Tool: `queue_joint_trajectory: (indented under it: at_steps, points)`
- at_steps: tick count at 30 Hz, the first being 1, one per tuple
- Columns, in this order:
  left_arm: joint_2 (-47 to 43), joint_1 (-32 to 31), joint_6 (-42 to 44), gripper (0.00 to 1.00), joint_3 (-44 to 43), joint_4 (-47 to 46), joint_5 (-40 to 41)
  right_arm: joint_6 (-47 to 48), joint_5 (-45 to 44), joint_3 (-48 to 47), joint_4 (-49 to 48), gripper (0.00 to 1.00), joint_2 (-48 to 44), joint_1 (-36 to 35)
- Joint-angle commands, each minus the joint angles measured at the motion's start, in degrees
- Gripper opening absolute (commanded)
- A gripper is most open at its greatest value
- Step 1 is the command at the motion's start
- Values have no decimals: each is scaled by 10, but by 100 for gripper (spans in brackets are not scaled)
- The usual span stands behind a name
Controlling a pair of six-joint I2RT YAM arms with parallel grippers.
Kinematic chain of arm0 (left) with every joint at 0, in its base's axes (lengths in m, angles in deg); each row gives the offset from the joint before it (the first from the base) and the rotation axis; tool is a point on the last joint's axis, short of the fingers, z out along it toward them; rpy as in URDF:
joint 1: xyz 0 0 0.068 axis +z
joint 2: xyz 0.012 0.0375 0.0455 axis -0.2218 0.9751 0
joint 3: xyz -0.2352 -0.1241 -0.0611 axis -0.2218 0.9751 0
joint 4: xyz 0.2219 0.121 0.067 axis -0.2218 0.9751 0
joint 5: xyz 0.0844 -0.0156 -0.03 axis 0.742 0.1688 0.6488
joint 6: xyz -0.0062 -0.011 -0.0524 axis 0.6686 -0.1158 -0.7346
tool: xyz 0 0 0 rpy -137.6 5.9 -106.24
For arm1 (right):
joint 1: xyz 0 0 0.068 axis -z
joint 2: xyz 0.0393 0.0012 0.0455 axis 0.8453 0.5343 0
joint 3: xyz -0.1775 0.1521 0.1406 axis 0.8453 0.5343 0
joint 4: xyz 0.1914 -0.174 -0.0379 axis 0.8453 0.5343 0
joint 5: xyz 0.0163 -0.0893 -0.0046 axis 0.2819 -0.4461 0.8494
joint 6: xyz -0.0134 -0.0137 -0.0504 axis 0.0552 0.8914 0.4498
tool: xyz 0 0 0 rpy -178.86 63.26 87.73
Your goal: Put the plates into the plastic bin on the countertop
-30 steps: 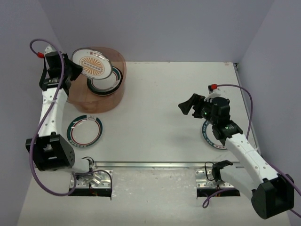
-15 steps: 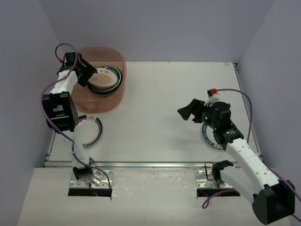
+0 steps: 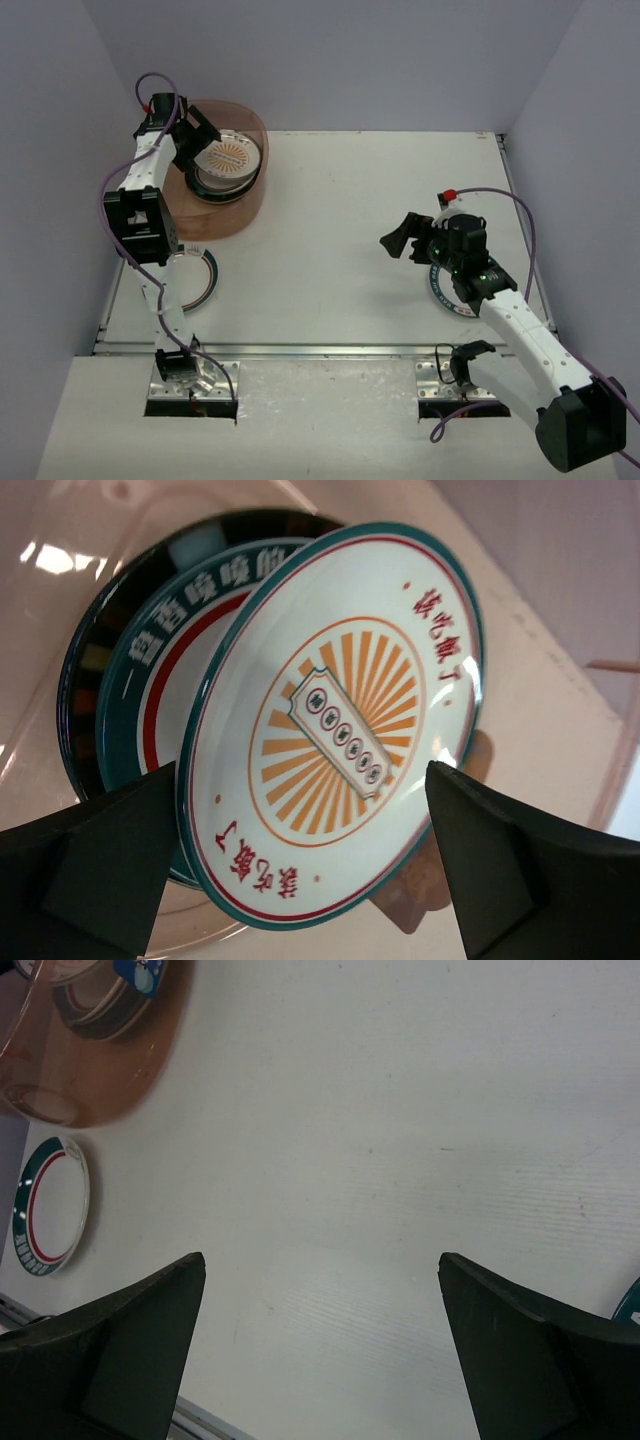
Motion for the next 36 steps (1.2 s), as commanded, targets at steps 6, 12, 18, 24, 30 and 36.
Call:
queue_joint_trajectory:
  at_steps: [6,12,18,24,30,36]
  points:
    - [-90,-11,6,100,43,31,93,32,-38,-47,31,99,-42,1]
    - [-150,-13,20,100,37,37,144,38,-45,-62,53,99,-46,1]
    - [-250,-78,43,100,74,3,132,39,-76,-69,65,99,-64,1]
    - [-356,-278,62,100,179,-108,96,33,-116,-120,146,99,-115,1]
    - [-332,-405,4,100,337,-287,-56,47,-243,-167,274,99,-230,1]
    - [-184,-504,-65,100,349,-421,-127,70,-246,-195,309,99,-301,0]
